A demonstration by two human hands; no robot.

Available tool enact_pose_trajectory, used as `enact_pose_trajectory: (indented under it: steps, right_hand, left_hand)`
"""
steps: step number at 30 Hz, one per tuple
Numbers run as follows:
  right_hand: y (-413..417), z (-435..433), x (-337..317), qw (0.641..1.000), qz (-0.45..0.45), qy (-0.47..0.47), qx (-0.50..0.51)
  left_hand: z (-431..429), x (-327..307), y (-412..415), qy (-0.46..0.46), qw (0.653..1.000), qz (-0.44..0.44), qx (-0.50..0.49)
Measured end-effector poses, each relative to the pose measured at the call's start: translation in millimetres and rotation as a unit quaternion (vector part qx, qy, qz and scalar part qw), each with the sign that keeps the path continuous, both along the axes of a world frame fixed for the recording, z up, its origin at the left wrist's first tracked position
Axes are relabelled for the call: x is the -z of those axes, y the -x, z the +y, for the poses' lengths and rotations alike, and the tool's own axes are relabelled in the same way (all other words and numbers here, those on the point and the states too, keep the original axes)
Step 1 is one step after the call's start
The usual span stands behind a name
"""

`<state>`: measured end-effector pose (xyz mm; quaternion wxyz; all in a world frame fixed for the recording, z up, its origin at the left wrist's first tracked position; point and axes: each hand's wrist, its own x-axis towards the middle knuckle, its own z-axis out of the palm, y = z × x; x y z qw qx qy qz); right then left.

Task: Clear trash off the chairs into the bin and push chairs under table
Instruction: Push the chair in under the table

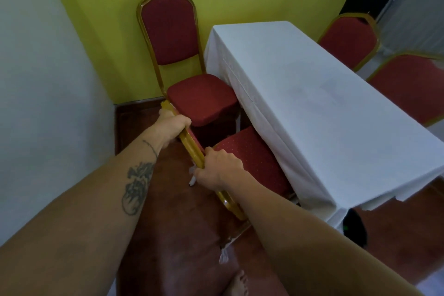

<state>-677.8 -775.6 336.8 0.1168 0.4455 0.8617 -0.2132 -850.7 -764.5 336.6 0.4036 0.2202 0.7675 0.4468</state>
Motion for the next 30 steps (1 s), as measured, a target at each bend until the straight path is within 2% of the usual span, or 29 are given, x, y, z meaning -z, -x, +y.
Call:
enact_pose_trajectory:
  steps: [9,15,30]
  right_hand:
    - [14.2,46.0,1.4,0.999,0.024,0.027,-0.004]
    - [21.1,63.0,4.4,0.998,0.035,0.048,0.012]
    - [31.2,94.2,8.0,0.998,0.041,0.055,0.009]
  left_hand:
    - [52.5,2.4,13.1,0.007,1.0,0.014,0.003]
    - [72.4,4.7,17.0,0.023,0.998,0.063,-0.007]
    - [108.3,10.8,23.9,0.024,0.998,0.056,0.001]
